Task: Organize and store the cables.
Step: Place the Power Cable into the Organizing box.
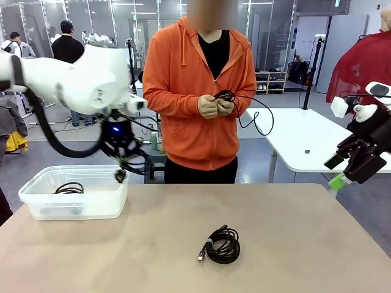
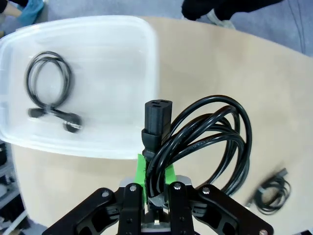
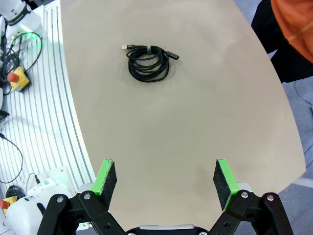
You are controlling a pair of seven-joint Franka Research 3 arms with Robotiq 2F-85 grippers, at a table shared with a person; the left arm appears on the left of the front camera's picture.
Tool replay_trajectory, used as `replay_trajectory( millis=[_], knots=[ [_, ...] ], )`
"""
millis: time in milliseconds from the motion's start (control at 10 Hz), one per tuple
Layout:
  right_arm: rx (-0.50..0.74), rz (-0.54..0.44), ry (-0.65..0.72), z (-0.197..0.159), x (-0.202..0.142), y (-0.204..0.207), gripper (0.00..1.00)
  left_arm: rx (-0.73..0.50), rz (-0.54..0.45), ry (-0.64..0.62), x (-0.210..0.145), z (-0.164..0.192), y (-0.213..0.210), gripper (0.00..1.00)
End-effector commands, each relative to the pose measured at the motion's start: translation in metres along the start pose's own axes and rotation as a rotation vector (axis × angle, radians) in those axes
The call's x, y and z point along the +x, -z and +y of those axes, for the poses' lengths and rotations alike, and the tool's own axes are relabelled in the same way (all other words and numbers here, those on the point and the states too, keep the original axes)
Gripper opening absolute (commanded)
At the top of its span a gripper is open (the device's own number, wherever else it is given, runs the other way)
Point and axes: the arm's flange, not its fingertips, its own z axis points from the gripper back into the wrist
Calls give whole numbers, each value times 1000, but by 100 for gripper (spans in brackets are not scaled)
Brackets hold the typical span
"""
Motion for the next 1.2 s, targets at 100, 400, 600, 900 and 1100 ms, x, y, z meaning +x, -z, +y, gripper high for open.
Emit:
replay_trajectory(
  millis=[100, 400, 600, 900, 1100],
  knots=[
    [-7, -3, 4, -2, 3, 0, 100, 1, -17, -62, 5, 101, 10, 16],
    [-7, -3, 4, -2, 3, 0, 100, -75, -77, -69, 0, 197, 26, 16],
    [-7, -3, 4, -2, 3, 0, 100, -72, -67, -112, 7, 231, 50, 16],
    [-7, -3, 4, -2, 3, 0, 100, -40, -48, -54, 19, 252, 80, 16],
    [-7, -3, 4, -2, 3, 0, 100, -27, -40, -92, 31, 250, 99, 16]
  ],
)
